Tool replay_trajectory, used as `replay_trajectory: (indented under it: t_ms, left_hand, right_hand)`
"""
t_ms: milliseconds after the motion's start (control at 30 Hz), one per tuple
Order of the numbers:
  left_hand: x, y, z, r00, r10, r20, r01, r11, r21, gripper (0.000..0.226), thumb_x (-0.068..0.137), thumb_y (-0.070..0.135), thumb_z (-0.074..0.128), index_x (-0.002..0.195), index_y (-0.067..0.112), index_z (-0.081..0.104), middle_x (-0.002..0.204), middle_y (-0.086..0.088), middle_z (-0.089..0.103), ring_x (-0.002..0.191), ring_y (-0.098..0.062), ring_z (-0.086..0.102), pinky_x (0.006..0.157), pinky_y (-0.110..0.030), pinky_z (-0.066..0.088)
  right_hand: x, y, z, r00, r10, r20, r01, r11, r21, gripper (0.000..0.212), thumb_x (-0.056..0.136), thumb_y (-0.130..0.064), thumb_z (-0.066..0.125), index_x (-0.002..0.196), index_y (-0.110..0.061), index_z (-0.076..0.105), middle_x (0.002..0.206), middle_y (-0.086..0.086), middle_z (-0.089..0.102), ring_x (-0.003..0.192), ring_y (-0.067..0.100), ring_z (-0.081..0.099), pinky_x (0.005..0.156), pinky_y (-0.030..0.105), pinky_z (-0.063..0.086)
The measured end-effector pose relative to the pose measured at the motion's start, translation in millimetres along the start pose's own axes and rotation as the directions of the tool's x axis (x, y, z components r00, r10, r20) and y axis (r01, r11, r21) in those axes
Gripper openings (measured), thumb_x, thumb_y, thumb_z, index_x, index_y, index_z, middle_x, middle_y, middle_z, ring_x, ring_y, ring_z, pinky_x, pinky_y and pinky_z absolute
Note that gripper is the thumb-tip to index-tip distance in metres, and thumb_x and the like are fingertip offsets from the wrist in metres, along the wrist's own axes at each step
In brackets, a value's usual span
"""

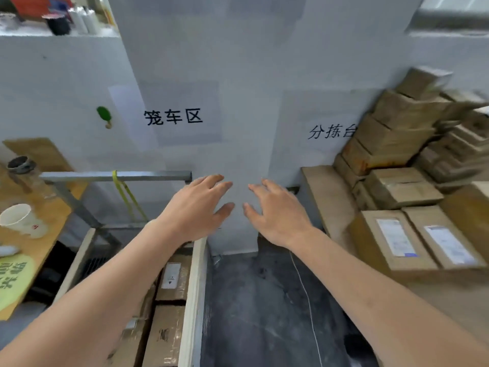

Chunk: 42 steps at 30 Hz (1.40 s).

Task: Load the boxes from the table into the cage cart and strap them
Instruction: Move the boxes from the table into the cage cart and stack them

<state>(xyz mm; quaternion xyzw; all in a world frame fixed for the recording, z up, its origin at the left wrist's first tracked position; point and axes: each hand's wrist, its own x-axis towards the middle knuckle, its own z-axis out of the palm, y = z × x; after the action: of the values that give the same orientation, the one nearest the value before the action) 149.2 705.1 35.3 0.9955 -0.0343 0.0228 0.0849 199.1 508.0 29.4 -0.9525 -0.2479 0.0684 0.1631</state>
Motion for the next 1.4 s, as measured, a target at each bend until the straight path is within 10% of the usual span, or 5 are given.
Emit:
replay_trajectory:
  t_ms: [800, 1400]
  left_hand:
    - [105.5, 382.0, 68.9, 0.845, 0.531, 0.056, -0.528, 0.847, -0.067, 0.061, 0.105, 0.053, 0.047, 0.158, 0.026, 0.038, 0.163, 0.002, 0.037, 0.149, -0.020, 0.036, 0.119, -0.042, 0.038]
    - [294.5, 554.5, 152.1, 0.591, 0.791, 0.158, -0.789, 0.608, -0.094, 0.056, 0.105, 0.048, 0.047, 0.154, 0.022, 0.043, 0.158, -0.001, 0.042, 0.143, -0.022, 0.042, 0.113, -0.040, 0.045]
  right_hand:
    - [-220.5, 305.5, -105.4, 0.851, 0.467, -0.242, -0.455, 0.884, 0.106, 0.052, 0.106, -0.050, 0.046, 0.152, -0.026, 0.048, 0.162, 0.004, 0.038, 0.147, 0.023, 0.037, 0.115, 0.042, 0.039]
    - [-191.6, 513.8, -125.1, 0.489, 0.844, -0.218, -0.792, 0.535, 0.293, 0.055, 0.103, -0.048, 0.049, 0.152, -0.023, 0.046, 0.159, 0.011, 0.035, 0.146, 0.031, 0.038, 0.118, 0.042, 0.034]
